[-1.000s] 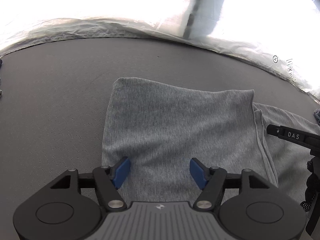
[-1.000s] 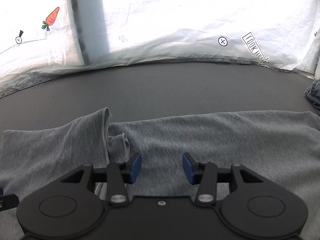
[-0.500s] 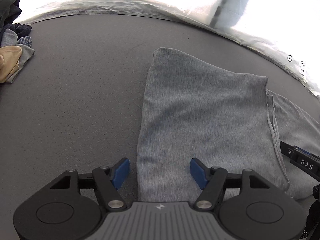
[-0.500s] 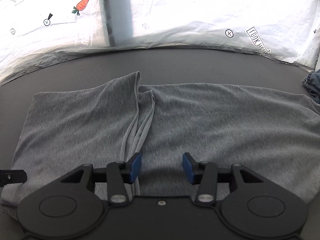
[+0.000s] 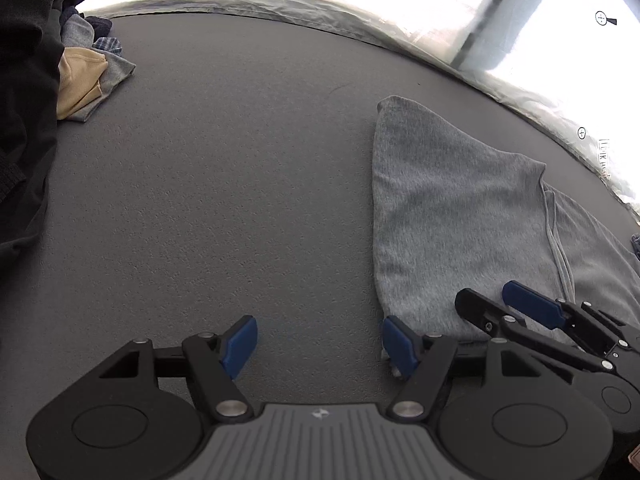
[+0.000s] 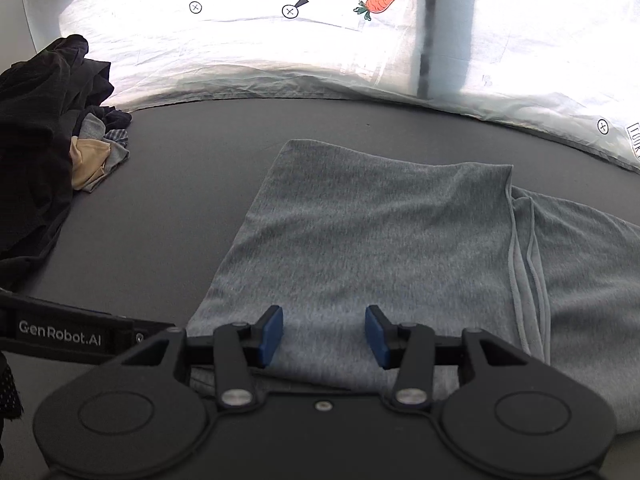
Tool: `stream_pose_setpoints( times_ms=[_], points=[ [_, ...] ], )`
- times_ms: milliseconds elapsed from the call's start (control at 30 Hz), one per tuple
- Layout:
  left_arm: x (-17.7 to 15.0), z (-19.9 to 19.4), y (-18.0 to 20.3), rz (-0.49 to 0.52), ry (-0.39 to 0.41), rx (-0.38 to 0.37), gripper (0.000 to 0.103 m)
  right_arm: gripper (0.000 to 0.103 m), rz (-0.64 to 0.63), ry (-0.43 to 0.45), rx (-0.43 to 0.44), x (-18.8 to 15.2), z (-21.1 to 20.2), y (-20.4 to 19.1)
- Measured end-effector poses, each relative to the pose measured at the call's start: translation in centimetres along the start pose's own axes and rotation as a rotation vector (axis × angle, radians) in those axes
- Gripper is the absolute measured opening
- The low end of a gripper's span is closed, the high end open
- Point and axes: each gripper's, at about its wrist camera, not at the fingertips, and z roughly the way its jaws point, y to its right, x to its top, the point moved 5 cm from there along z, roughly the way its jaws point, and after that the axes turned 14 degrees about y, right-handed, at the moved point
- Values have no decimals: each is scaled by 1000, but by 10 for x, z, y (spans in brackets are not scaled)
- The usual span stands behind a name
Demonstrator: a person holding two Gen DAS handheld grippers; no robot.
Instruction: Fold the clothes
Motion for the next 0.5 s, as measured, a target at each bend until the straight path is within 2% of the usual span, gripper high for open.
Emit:
stream_pose_setpoints(
  times_ms=[67,100,133,267,500],
  points=[
    [0,1,-14,-7,-6,10,70,41,-32,-2,21,-3,-1,-20],
    [0,1,-21,-11,-9,14,70,42,-47,-5,33,-5,-1,-29],
    [1,-1,-27,-28,-3,-19,70,43,-52,-5,56,-6,-1,-35],
    [3,-4,-41,-34,4,-18,70,45,-92,-9,83,-9,-1,-53],
    [2,-6,-50,-76,29,-31,72,52,-259,-36,80,-24,4,-73]
  ],
)
